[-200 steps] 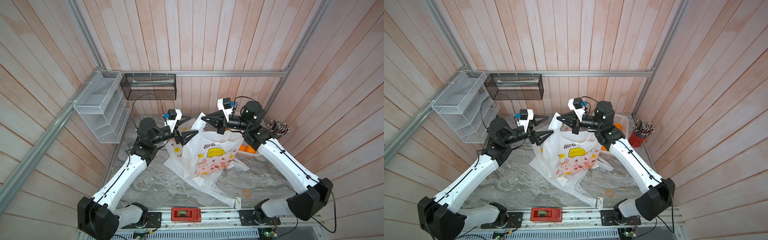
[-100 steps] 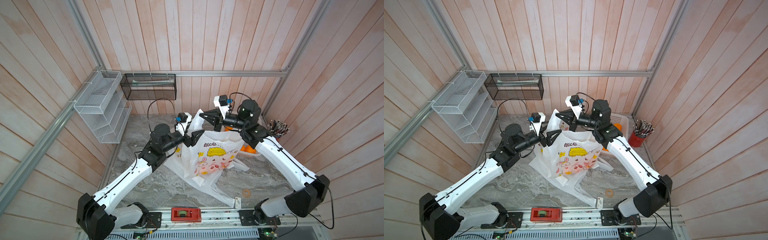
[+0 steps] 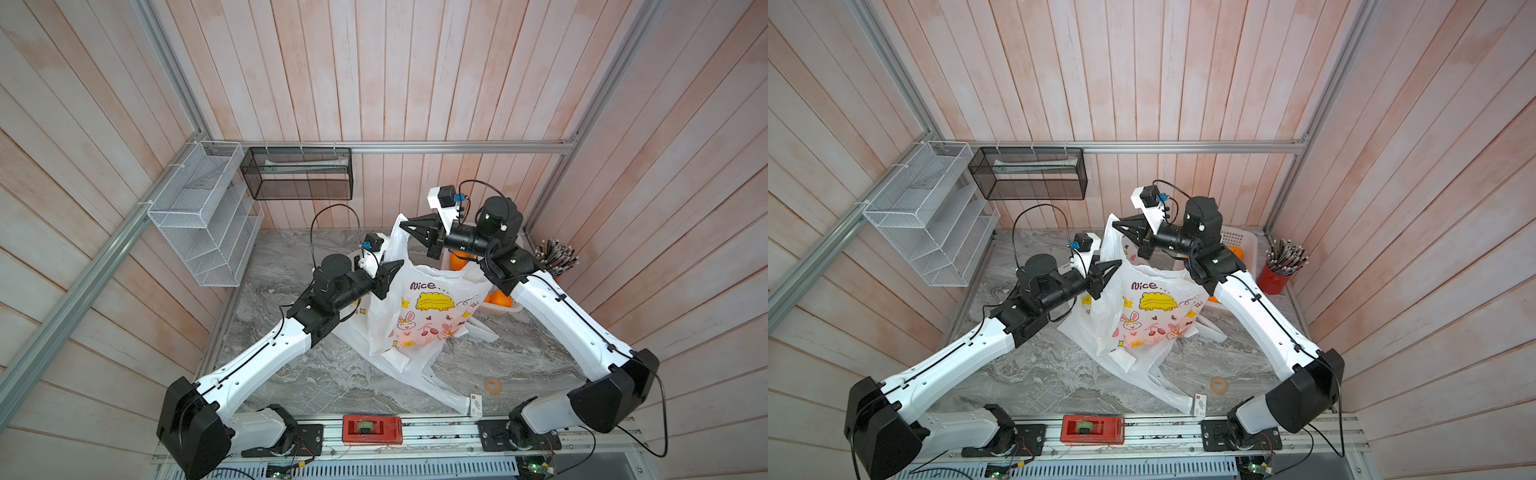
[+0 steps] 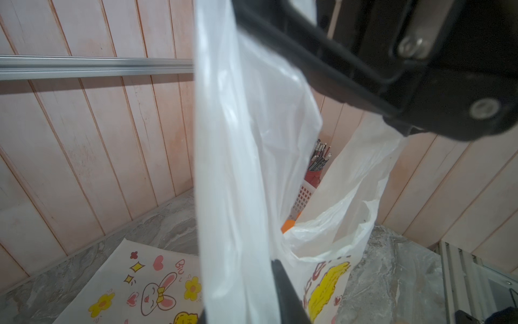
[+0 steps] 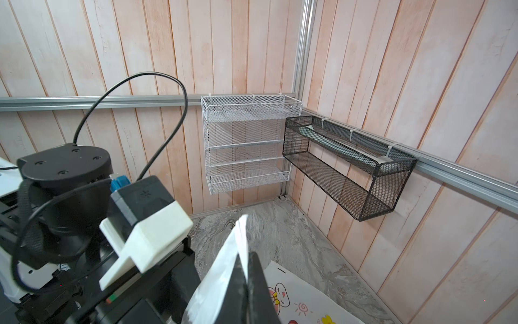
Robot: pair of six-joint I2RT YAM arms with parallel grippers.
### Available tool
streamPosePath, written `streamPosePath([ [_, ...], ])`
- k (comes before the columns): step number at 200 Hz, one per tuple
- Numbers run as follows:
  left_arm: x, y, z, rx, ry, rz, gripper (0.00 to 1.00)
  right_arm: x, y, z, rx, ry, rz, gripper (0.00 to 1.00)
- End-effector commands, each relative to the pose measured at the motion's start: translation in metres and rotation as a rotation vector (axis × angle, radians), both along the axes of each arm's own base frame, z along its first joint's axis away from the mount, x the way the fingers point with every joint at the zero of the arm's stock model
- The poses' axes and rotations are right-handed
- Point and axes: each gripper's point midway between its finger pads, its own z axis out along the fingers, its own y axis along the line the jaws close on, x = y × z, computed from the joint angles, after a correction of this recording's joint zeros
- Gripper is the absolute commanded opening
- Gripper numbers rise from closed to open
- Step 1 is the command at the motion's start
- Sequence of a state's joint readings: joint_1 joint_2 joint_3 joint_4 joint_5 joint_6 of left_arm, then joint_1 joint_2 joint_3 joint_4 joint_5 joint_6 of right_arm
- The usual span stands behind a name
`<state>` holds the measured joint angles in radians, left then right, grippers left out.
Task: Place the oranges into plastic bags & tie knots
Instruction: Adjust the plastic bag, then tie the plastic bag at the center of the board.
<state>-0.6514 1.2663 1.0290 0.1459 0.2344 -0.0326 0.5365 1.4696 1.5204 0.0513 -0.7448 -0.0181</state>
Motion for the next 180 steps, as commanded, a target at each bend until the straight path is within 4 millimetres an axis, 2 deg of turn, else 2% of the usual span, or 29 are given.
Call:
streamPosePath([
  [1, 0.004, 0.003, -0.007, 0.001, 0.006, 0.032, 0.14, 0.001, 0.001, 0.016, 0.015, -0.012, -0.007, 0.0],
  [6, 0.004, 0.005, -0.007, -0.004, 0.006, 0.038, 0.11, 0.001, 0.001, 0.018, 0.01, -0.011, -0.009, 0.0],
  [20, 0.006, 0.012, -0.006, -0.025, 0.016, 0.034, 0.05, 0.001, -0.002, 0.024, -0.004, -0.018, -0.017, 0.1],
  [34, 0.006, 0.022, -0.004, -0.043, 0.012, 0.012, 0.0, 0.0, -0.007, 0.035, -0.009, -0.033, -0.027, 0.25],
  [63, 0.008, 0.042, -0.003, -0.057, 0.002, -0.023, 0.0, 0.0, -0.025, 0.063, -0.016, -0.083, -0.081, 0.54],
  [73, 0.011, 0.05, -0.002, -0.08, 0.024, -0.031, 0.0, -0.001, -0.034, 0.075, -0.01, -0.108, -0.104, 0.64],
  [89, 0.014, 0.063, -0.003, -0.09, 0.029, -0.041, 0.0, -0.001, -0.052, 0.09, -0.003, -0.139, -0.154, 0.73],
  [119, 0.024, 0.086, -0.007, -0.088, 0.034, -0.029, 0.0, 0.003, -0.102, 0.098, 0.013, -0.172, -0.285, 0.92],
  [126, 0.025, 0.089, -0.008, -0.089, 0.032, -0.035, 0.0, 0.006, -0.118, 0.095, 0.026, -0.169, -0.329, 0.98],
  [141, 0.029, 0.097, -0.009, -0.091, 0.033, -0.029, 0.0, 0.009, -0.149, 0.086, 0.051, -0.173, -0.396, 0.98],
  [161, 0.032, 0.102, -0.013, -0.085, 0.031, -0.024, 0.0, 0.014, -0.187, 0.062, 0.073, -0.147, -0.471, 0.98],
  [180, 0.032, 0.105, -0.015, -0.078, 0.023, -0.019, 0.0, 0.018, -0.211, 0.025, 0.084, -0.108, -0.498, 0.98],
])
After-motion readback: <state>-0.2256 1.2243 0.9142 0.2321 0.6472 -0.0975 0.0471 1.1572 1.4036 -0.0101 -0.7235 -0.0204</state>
